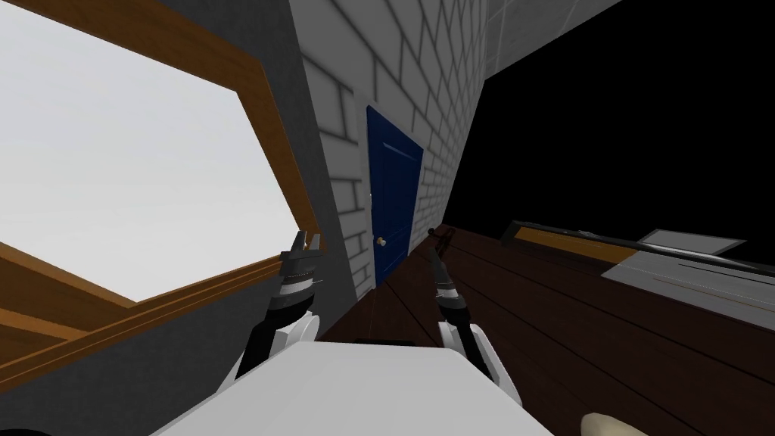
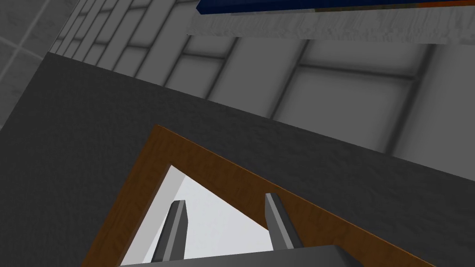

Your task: Pull the door open

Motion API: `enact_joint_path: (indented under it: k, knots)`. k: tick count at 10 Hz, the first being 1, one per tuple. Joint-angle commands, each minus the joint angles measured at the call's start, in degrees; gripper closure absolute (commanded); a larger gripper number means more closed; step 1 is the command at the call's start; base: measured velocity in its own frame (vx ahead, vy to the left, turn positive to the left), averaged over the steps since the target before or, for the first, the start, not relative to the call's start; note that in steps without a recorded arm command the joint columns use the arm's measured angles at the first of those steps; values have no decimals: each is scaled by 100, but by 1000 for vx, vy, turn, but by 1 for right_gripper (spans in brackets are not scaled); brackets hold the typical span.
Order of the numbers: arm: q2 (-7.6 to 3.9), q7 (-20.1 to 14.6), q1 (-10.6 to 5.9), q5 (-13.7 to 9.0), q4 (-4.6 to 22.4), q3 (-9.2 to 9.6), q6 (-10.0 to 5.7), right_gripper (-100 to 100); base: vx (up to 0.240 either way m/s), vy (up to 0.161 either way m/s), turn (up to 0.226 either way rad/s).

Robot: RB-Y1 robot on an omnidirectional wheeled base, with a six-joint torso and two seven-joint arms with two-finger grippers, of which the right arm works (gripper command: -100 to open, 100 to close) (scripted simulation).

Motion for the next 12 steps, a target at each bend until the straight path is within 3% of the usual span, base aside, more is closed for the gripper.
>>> enact_joint_path:
  k: [1, 9, 10, 12]
  knots:
    - [3, 286, -72, 129, 274, 92, -49, -100, 107, -52, -8]
    - [-34, 1614, -426, 718, 1698, 444, -351, -100, 100, -48, -5]
    - [-34, 1633, -426, 718, 1698, 444, -351, -100, 60, -28, -2]
    - [-26, 1977, -517, 869, 2063, 535, -428, -100, 64, -30, -2]
